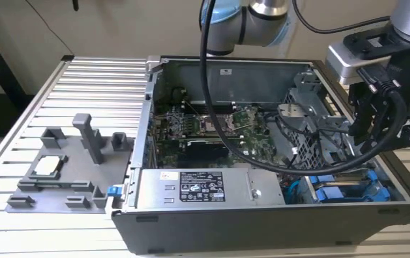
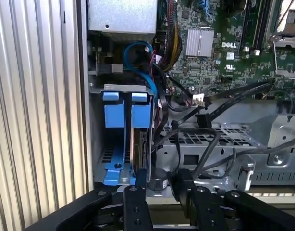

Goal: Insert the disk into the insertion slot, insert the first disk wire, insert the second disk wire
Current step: 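Insert the first disk wire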

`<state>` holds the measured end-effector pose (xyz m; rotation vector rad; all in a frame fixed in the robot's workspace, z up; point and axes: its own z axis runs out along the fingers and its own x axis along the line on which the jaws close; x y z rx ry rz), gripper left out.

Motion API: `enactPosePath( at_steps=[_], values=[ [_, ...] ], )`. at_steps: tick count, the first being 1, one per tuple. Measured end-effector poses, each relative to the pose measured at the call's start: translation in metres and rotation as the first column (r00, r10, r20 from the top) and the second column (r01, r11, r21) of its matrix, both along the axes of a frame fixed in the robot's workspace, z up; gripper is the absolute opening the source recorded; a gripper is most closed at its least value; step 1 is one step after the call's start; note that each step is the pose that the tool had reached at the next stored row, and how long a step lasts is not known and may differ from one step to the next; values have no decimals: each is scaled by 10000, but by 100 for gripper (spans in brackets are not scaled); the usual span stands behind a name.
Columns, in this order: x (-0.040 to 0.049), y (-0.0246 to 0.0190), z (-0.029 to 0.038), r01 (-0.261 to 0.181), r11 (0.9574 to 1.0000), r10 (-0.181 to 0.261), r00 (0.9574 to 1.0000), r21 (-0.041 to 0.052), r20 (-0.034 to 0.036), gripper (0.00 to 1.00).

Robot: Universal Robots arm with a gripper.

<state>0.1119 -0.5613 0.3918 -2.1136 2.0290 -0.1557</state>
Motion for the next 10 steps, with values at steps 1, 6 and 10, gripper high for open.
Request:
enactPosePath(
  at_steps=[1,6,10],
  values=[
    [-1,5,-9,-65,10000,65,10000,1,49,40],
    [-3,18,-18,-615,9981,616,9981,-6,102,40],
    [-13,22,-22,-889,9960,887,9958,39,240,40]
  ],
)
